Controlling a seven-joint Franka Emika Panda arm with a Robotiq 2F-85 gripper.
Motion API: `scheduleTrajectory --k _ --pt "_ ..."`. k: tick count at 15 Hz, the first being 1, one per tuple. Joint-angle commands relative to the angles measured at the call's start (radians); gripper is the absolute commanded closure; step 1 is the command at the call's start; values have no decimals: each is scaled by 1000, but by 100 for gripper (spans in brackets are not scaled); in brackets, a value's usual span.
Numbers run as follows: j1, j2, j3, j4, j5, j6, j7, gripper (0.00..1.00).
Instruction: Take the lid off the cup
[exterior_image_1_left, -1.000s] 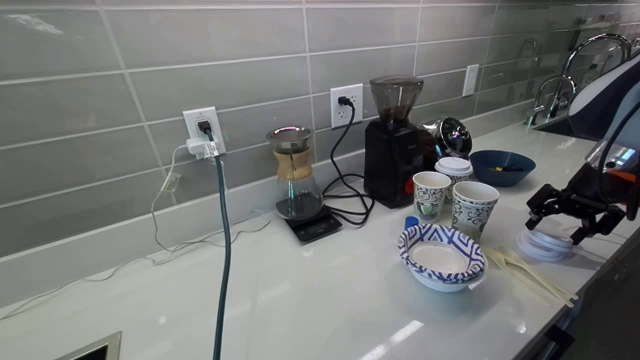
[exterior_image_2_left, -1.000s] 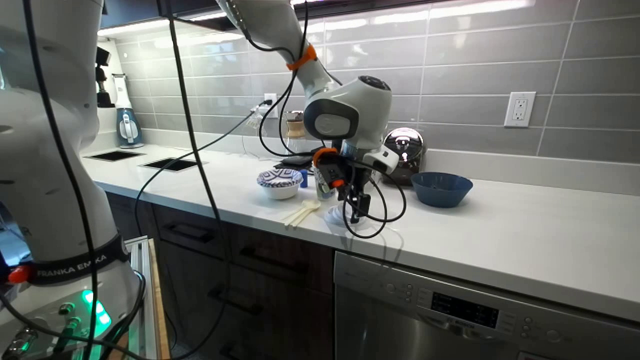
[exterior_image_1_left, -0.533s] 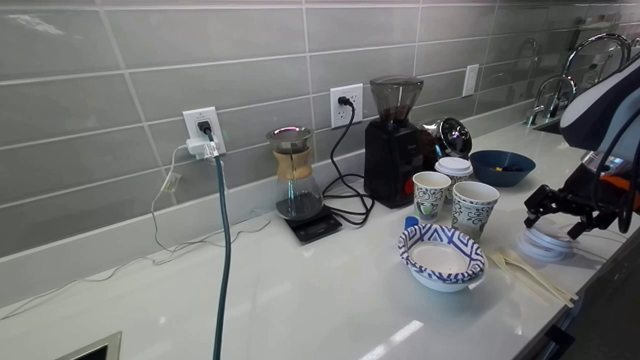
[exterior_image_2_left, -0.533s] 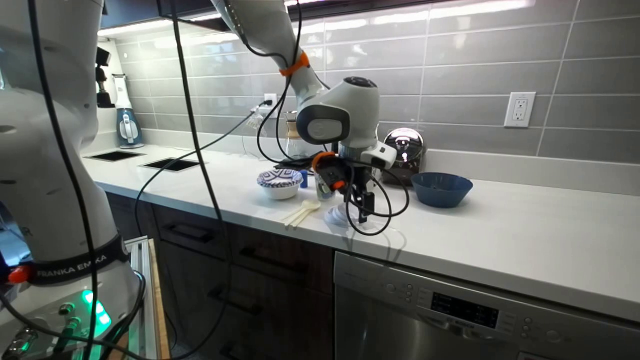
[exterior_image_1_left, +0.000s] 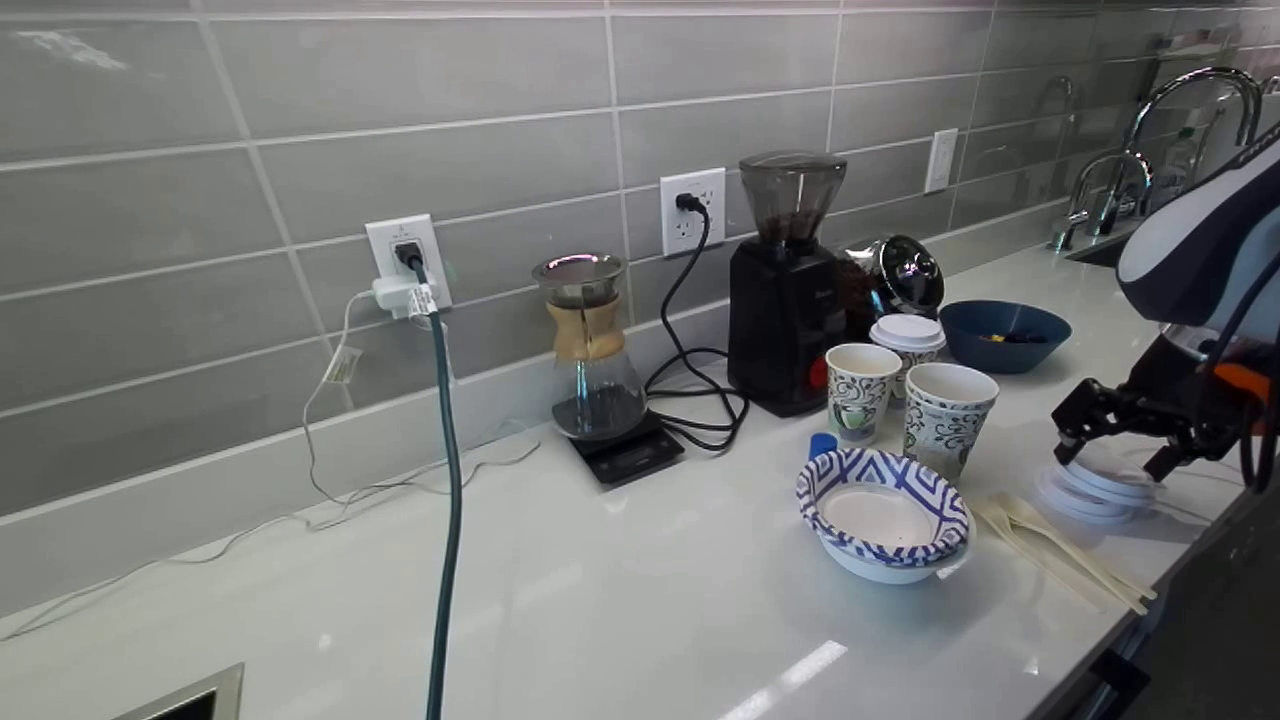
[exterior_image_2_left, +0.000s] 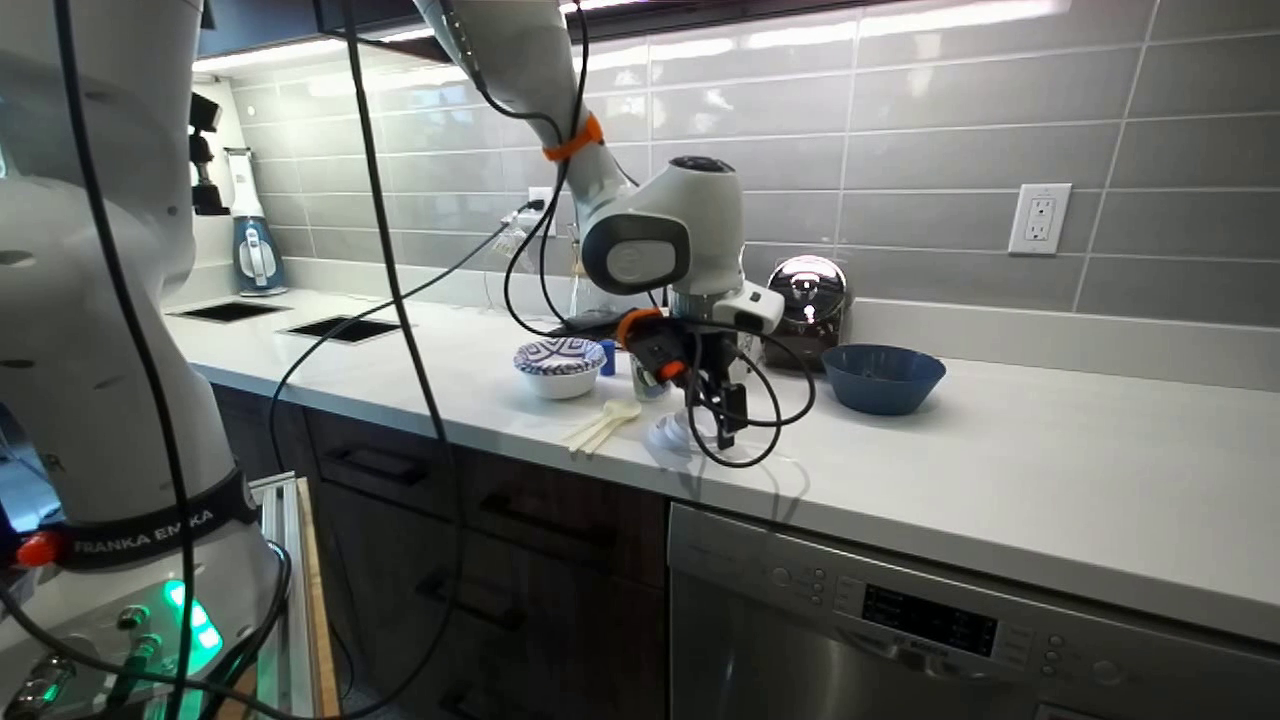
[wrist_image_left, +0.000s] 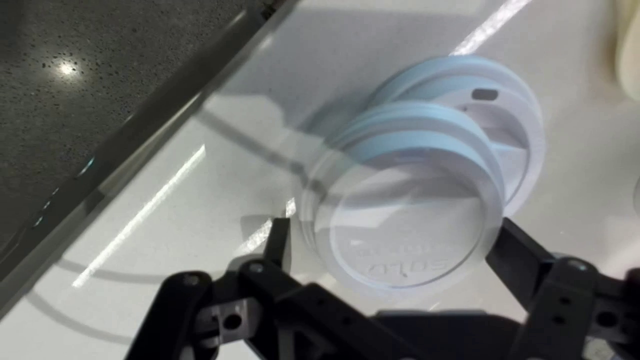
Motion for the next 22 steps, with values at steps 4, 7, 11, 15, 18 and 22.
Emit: scheduleTrajectory --k 4,7,11,15,18,22 --pt "8 -59 7 -58 -32 17 55 0" --pt "9 -68 8 -64 -31 10 59 0" --pt "7 -62 10 -56 -27 2 61 0" --pt "-2 -49 19 -44 -11 -4 52 0" --pt "-3 -40 19 -36 -8 -7 55 0" --pt "-11 -29 26 -24 7 -13 48 0"
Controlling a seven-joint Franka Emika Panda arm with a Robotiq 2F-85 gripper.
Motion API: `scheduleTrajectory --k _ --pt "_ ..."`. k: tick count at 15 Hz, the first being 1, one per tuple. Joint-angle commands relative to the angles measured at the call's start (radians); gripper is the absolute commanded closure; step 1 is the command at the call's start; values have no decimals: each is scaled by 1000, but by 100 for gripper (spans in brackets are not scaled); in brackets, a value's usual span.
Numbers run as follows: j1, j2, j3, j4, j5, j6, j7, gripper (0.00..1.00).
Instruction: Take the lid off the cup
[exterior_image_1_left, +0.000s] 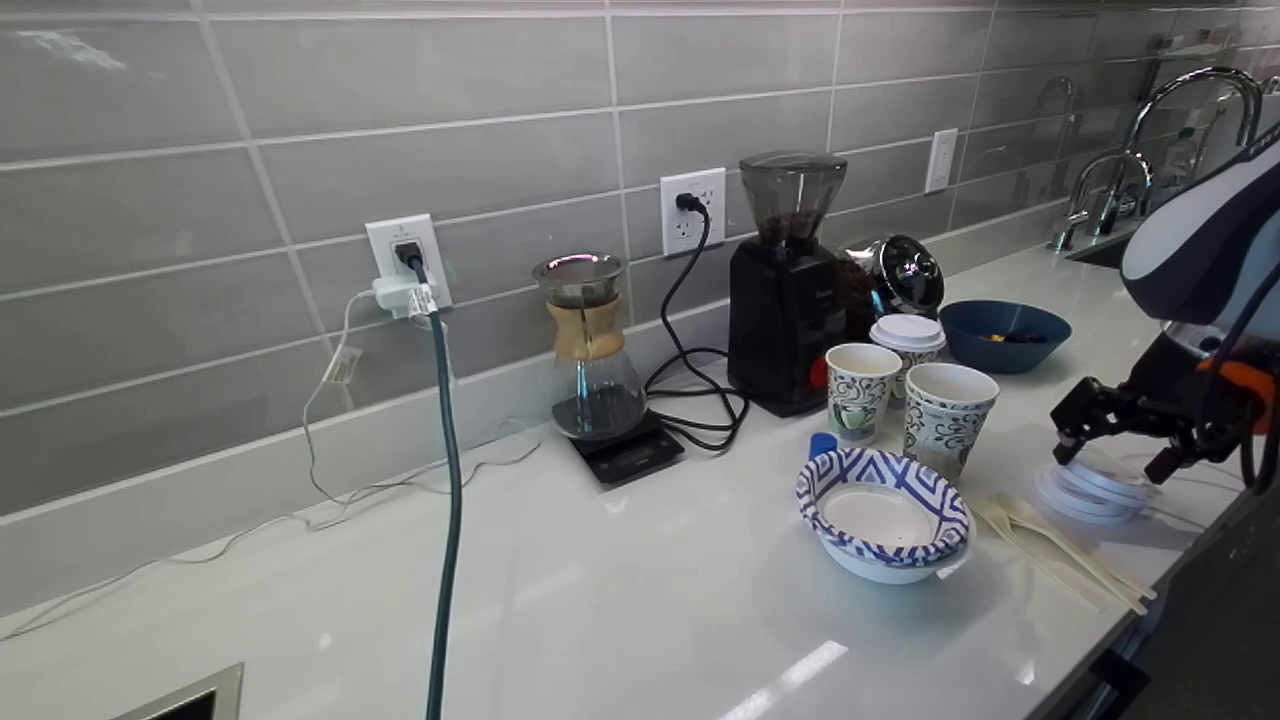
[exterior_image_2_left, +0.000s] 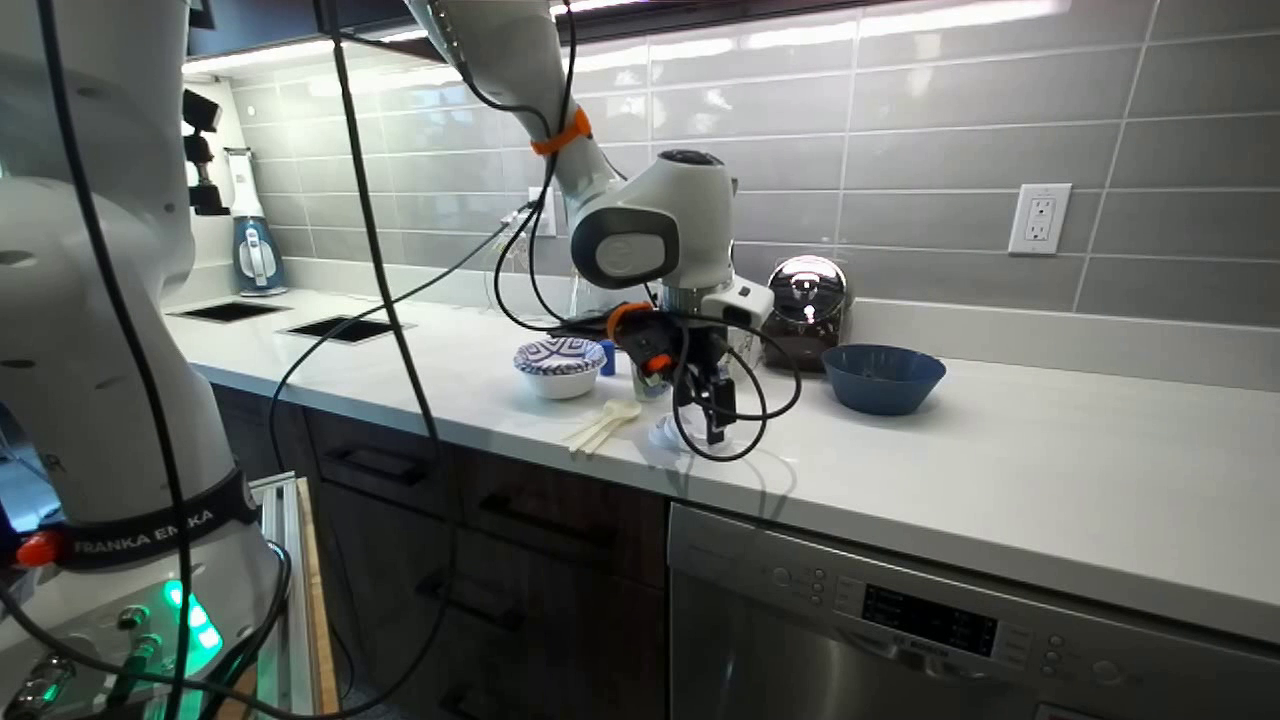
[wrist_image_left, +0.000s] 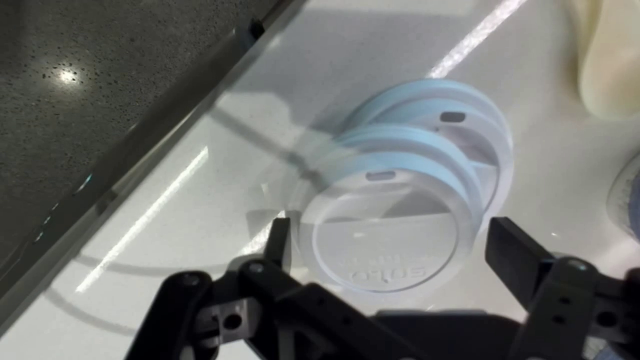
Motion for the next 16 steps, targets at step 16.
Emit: scheduleTrajectory --k 16 --pt "-34 15 33 30 67 -27 2 14"
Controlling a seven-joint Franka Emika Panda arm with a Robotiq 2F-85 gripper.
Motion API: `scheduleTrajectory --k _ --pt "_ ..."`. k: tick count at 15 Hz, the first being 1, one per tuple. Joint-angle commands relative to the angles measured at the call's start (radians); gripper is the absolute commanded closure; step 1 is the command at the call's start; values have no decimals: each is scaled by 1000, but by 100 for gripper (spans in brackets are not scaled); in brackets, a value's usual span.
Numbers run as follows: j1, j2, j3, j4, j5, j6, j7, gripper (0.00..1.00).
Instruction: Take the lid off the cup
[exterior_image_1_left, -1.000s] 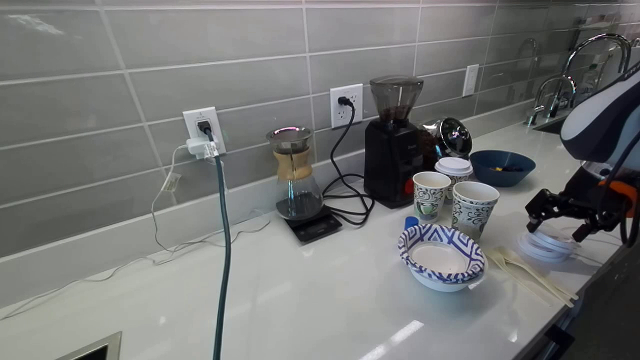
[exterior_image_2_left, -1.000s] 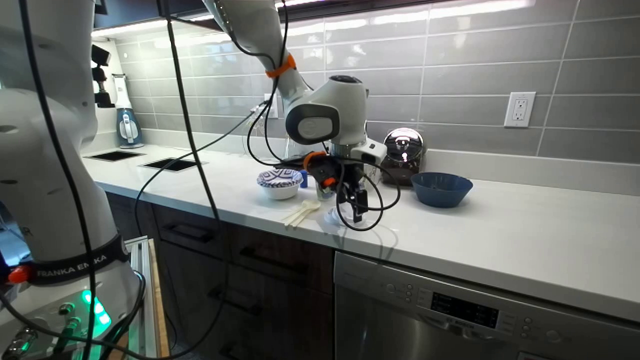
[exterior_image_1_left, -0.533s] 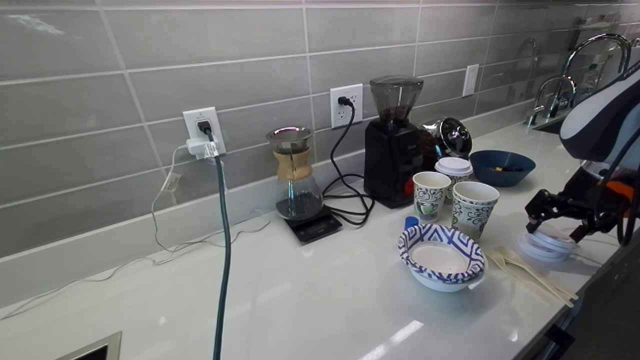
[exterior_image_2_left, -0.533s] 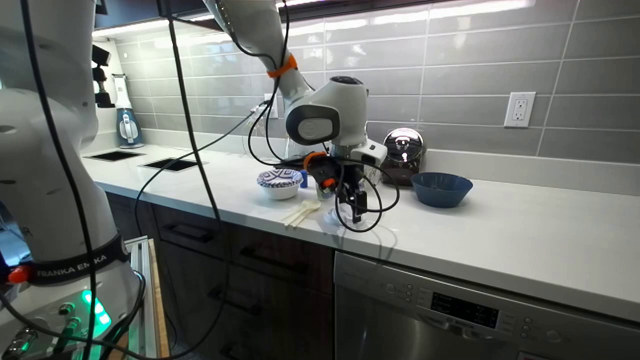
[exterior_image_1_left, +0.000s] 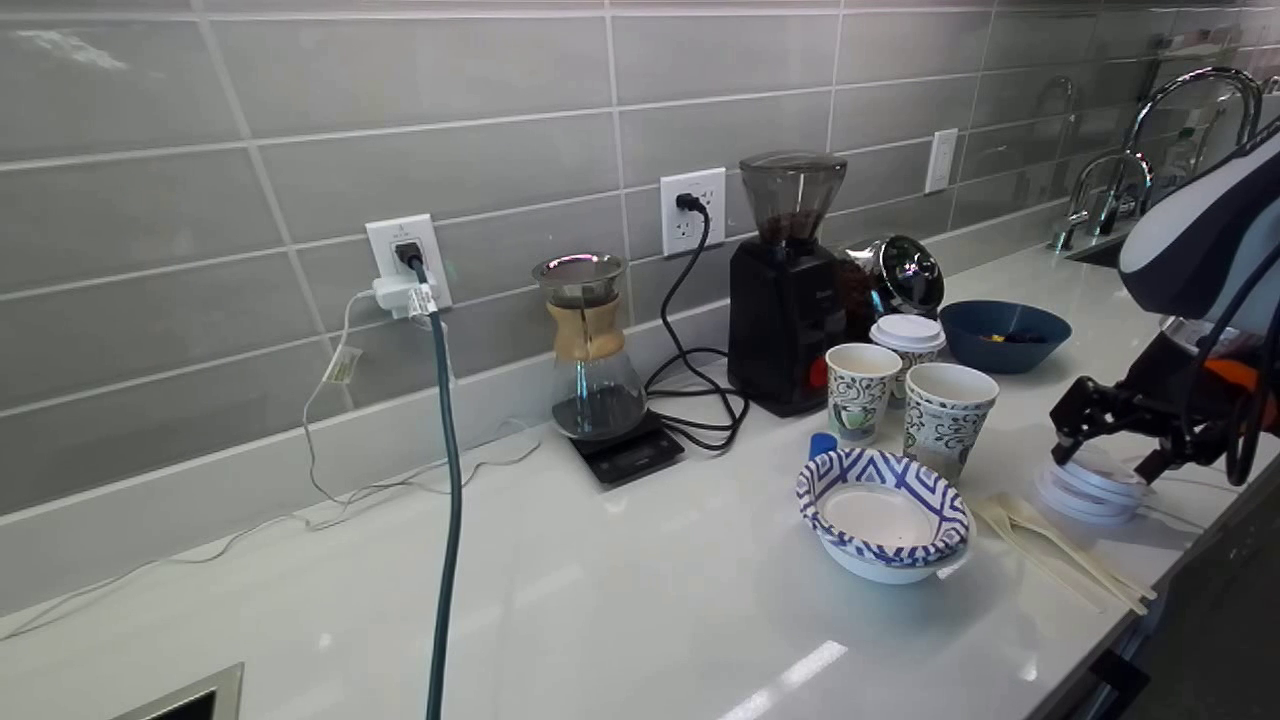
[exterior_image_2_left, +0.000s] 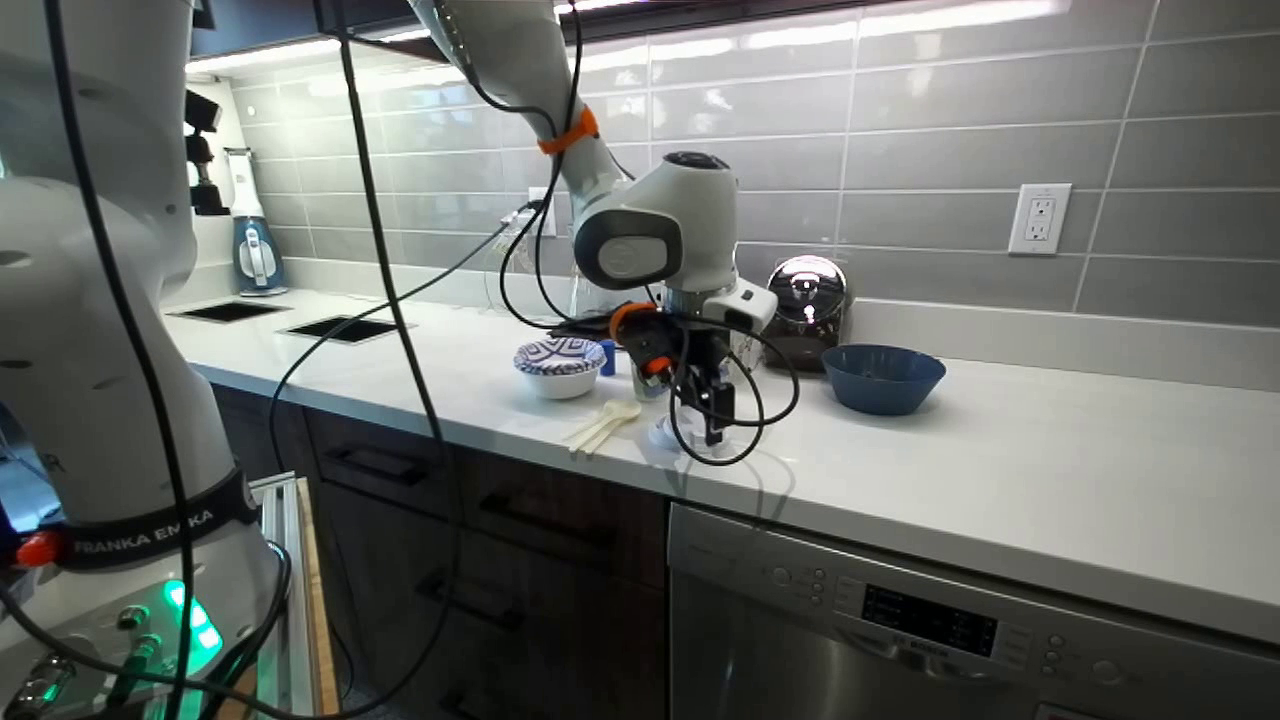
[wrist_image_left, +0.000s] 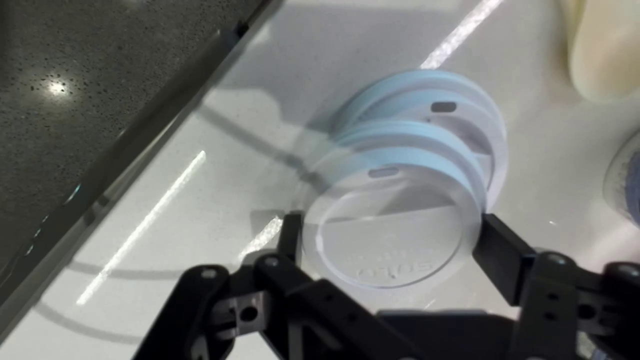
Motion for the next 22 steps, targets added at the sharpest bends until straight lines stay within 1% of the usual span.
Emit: scheduleTrajectory --k 1,2,3,6,12,17,19,22 --pt "-21 4 20 13 24 -16 -1 15" --pt "-22 3 20 11 25 -16 -1 14" --pt "-22 -1 20 7 26 -14 -2 15" --pt "-23 -21 23 -10 28 -10 -6 13" --pt "-15 -80 30 -74 34 12 -18 15" --pt "1 -124 24 -149 22 74 -17 17" --pt "1 -139 39 -178 37 100 -42 16" --pt "9 -148 62 -210 30 151 -53 15"
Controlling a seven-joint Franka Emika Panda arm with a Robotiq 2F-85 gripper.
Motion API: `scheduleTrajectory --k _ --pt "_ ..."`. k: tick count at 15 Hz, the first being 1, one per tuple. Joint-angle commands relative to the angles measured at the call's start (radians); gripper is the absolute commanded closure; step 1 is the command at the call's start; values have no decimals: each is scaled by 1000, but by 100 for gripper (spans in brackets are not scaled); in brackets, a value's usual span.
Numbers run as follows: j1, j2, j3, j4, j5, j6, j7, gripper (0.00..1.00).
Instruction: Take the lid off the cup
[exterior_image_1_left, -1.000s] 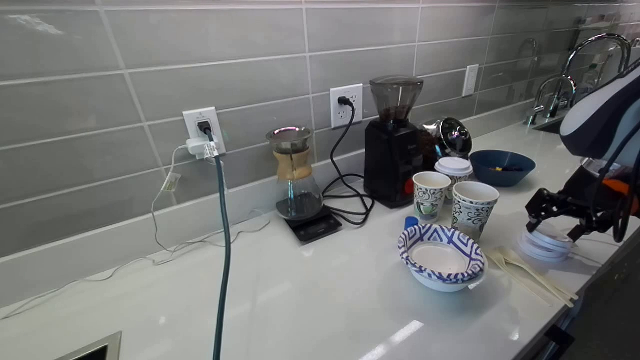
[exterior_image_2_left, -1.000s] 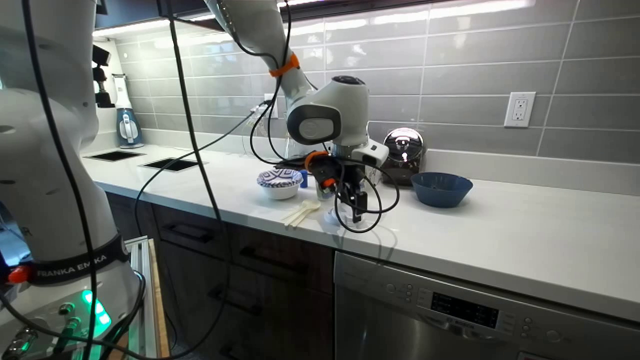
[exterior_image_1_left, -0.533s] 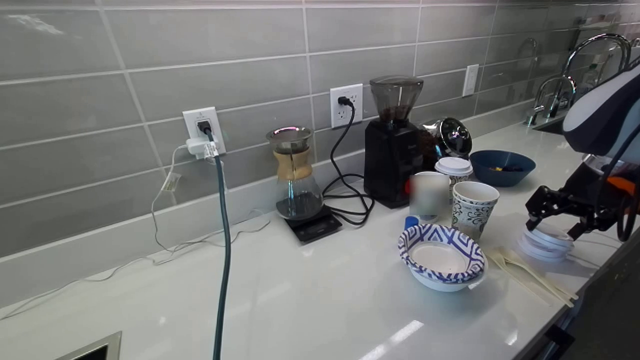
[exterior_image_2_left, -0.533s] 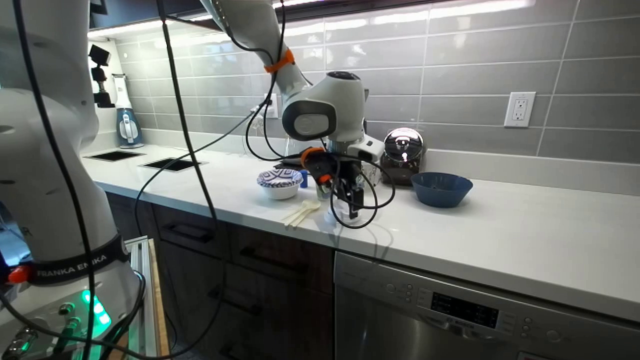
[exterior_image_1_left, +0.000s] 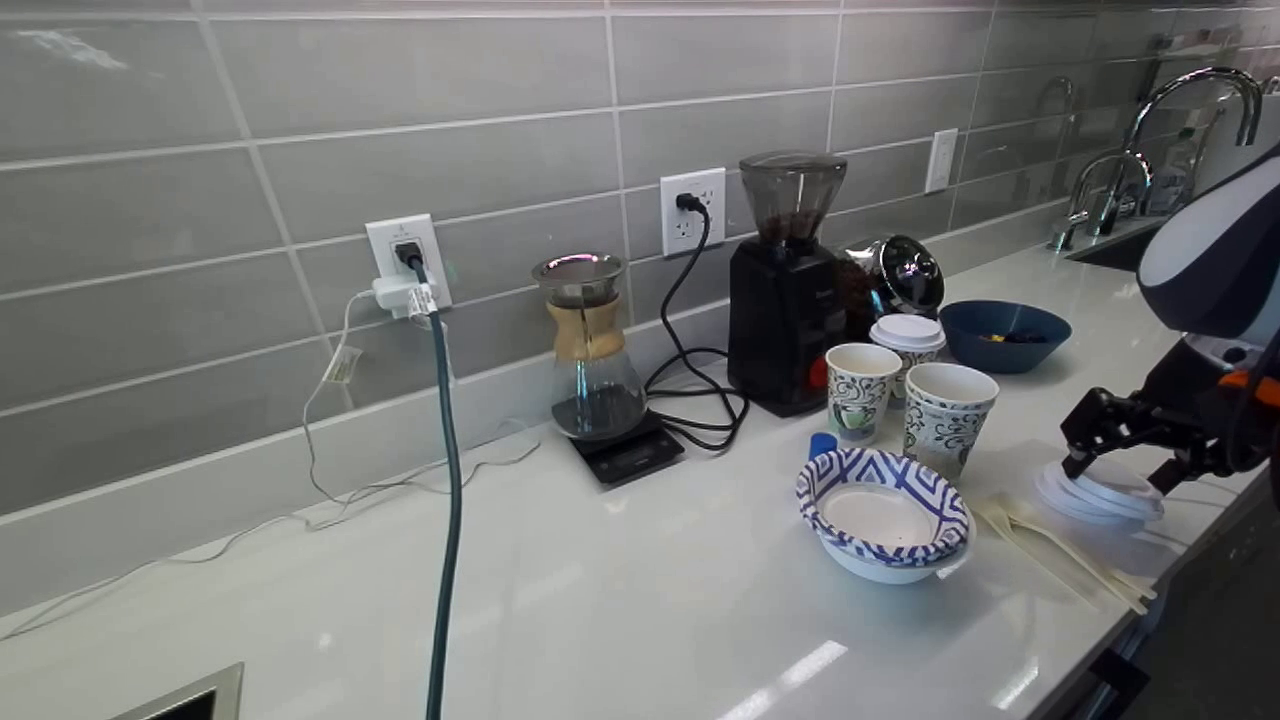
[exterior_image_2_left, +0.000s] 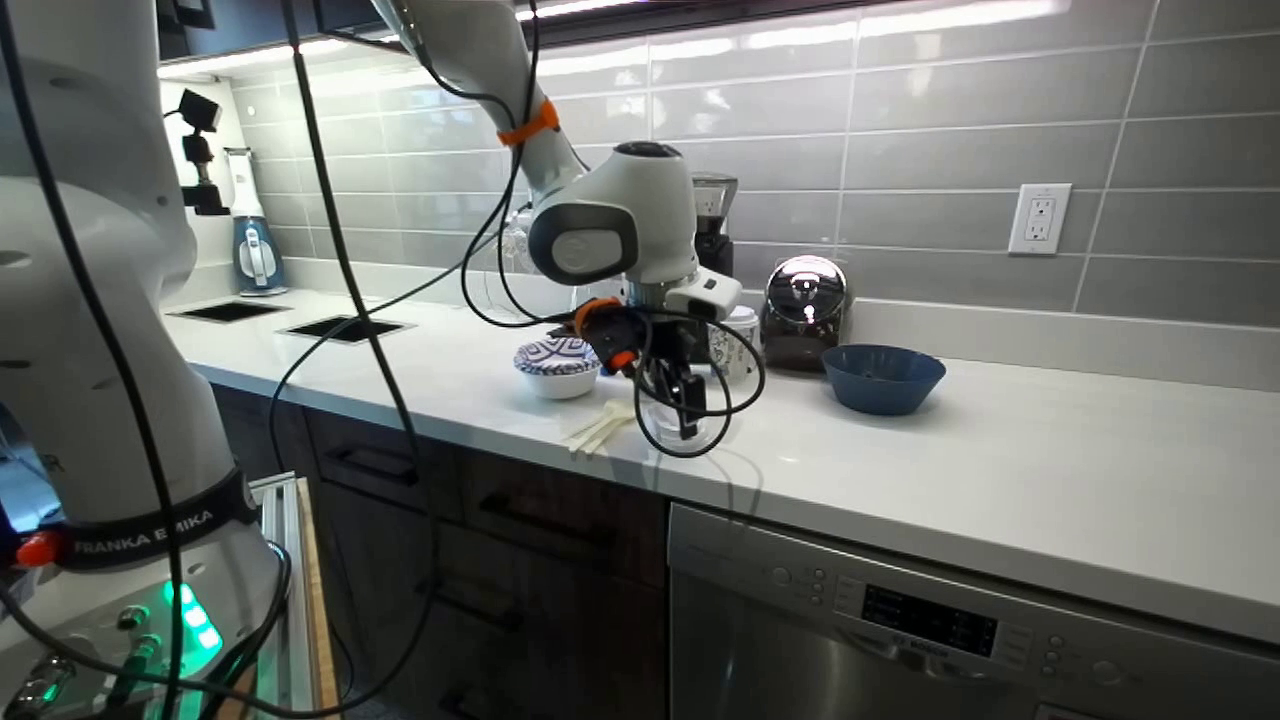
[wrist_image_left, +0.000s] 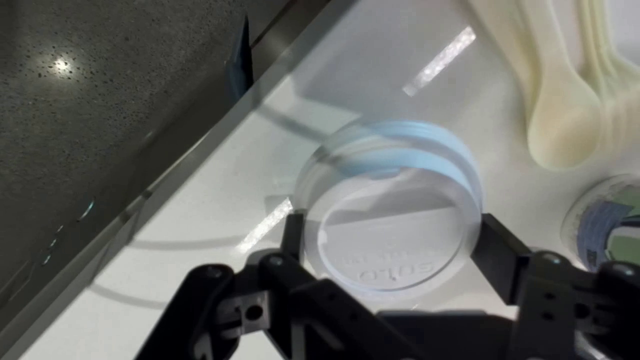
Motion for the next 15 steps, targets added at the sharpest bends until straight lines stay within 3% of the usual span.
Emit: scheduleTrajectory --k 1,7,15 --pt "11 -42 33 -65 18 72 -33 15" --pt "36 -38 48 -79 -19 163 -17 14" --pt "64 -27 15 -88 -82 223 0 11"
